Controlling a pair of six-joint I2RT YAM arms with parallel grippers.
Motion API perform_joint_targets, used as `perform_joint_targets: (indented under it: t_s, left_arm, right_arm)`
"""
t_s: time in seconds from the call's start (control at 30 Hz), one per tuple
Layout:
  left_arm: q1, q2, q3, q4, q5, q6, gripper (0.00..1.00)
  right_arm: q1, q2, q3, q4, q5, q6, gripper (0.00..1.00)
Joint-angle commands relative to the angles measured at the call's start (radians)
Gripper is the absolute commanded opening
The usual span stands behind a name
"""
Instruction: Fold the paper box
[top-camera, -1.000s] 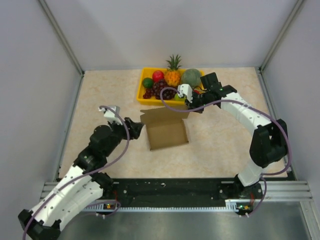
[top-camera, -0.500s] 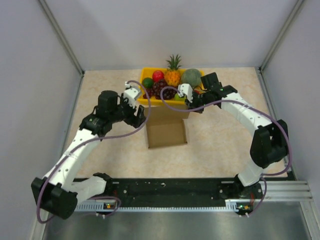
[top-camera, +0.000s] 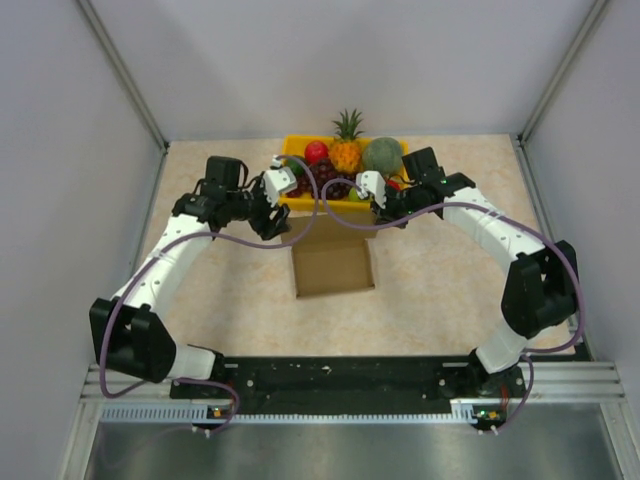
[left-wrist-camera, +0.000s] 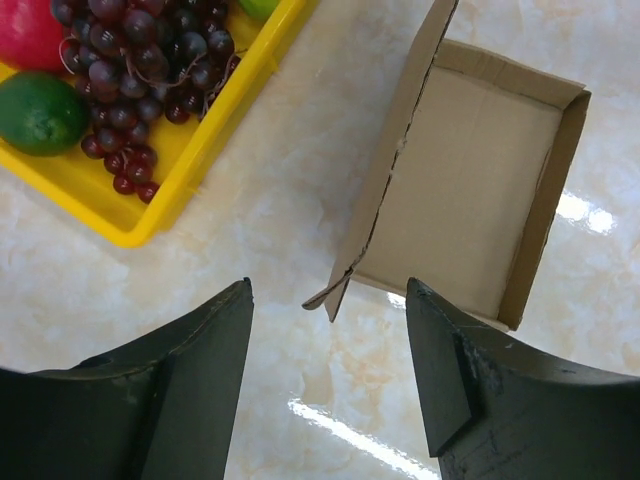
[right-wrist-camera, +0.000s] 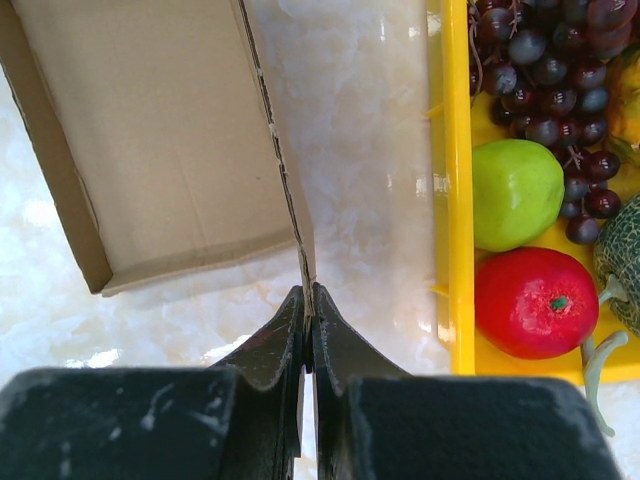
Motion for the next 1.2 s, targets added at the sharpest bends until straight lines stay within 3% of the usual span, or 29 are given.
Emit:
perform_joint_targets:
  t_s: [0.0, 0.27, 0.43, 0.73, 0.97, 1.1, 1.17]
  left_arm:
    - [0.030, 0.007, 0.060, -0.039, 0.112, 0.150, 0.67]
    - [0.038, 0.047, 0.057, -0.108, 0.203, 0.230, 0.56]
    - [0.032, 0.026, 0.005, -0.040, 0.149, 0.226, 0.40]
    - [-0.007, 0.015, -0.047, 0.008, 0.056, 0.227, 0.30]
    - [-0.031, -0.017, -0.096, 0.079, -0.041, 0.202, 0.10]
    - [-0.049, -0.031, -0.116, 0.134, -0.091, 0.152, 0.00]
    - [-0.060, -0.028, -0.118, 0.145, -0.113, 0.119, 0.00]
  right_arm:
    - [0.012, -0.031, -0.004, 0.007, -0.041, -0.019, 0.00]
    - [0.010, -0.032, -0.004, 0.007, -0.035, -0.027, 0.00]
    - [0.010, -0.028, -0.001, 0.007, -0.037, -0.027, 0.00]
    - [0.010, -0.028, -0.001, 0.005, -0.044, -0.023, 0.00]
    - [0.021, -0.020, -0.003, 0.010, -0.047, -0.001, 0.00]
    - [0.053, -0.021, -0.009, 0.043, 0.011, 0.101, 0.00]
    - [0.064, -0.017, 0.000, 0.065, 0.052, 0.187, 0.00]
